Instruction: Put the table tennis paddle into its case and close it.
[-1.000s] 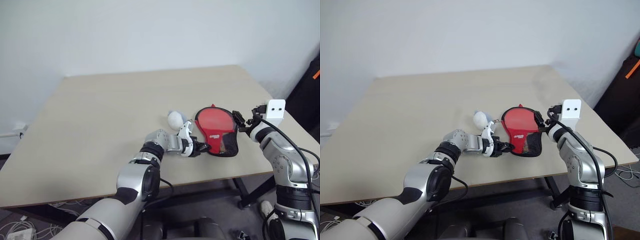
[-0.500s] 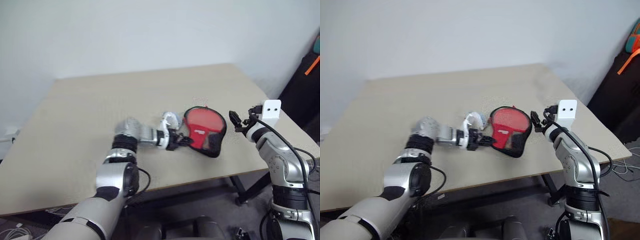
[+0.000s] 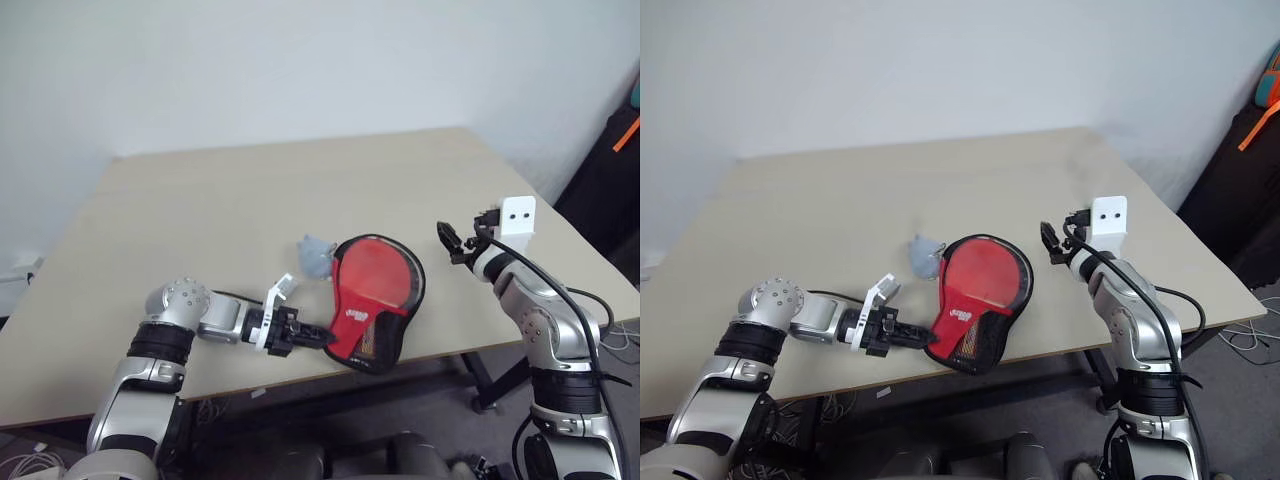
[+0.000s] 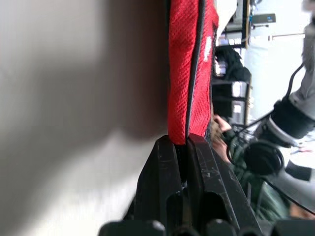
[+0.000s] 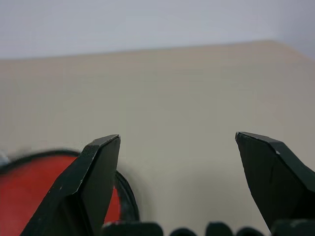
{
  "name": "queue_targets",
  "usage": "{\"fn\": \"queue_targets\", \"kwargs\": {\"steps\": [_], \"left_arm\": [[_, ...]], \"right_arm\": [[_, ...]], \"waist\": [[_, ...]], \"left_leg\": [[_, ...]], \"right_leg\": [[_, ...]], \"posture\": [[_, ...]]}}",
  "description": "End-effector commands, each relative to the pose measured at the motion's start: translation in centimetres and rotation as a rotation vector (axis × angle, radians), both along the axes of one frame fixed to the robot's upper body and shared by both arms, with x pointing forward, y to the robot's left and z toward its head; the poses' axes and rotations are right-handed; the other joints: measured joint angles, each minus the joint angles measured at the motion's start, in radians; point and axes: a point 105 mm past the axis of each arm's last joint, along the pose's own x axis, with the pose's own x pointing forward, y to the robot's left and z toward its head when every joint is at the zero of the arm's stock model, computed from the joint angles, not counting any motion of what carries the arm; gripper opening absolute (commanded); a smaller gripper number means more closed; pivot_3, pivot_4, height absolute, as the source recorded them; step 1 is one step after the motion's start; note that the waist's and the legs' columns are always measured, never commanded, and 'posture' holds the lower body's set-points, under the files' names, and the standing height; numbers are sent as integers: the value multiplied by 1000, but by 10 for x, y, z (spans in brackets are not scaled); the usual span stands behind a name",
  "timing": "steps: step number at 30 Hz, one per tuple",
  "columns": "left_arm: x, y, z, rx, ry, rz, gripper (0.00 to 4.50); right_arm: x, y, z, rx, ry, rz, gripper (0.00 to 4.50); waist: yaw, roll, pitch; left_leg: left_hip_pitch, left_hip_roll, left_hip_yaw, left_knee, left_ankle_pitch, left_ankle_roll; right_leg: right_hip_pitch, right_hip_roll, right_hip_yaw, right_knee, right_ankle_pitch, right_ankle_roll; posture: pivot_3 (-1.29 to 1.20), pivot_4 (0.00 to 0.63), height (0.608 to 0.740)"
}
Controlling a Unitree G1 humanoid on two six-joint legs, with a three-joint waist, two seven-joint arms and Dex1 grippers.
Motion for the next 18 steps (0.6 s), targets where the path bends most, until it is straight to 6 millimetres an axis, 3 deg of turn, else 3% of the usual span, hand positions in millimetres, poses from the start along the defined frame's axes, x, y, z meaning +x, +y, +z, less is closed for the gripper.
{"fn": "queue_targets", "kwargs": {"steps": [1,12,18], "left_arm": [[-11,-5,9,-21,17,-59,6],[-33,15,11,114,18,-77,6],[-26,10,12,170,-134,16,6]], "right_arm": [[-1,8,22,-12,-70,13,4089],[-3,10,16,-9,-37,5,4089],[0,11,15,-6,-27,-4,4089]], "waist": [[0,0,0],[0,0,0],[3,0,0]], "left_leg": [[0,0,0,0,0,0],[-1,0,2,-1,0,0],[-1,0,3,-1,1,-2]], "right_leg": [[0,0,0,0,0,0],[-3,0,2,0,0,0],[-3,0,3,0,0,-1]], "posture": [[0,0,740],[0,0,740],[0,0,740]]}}
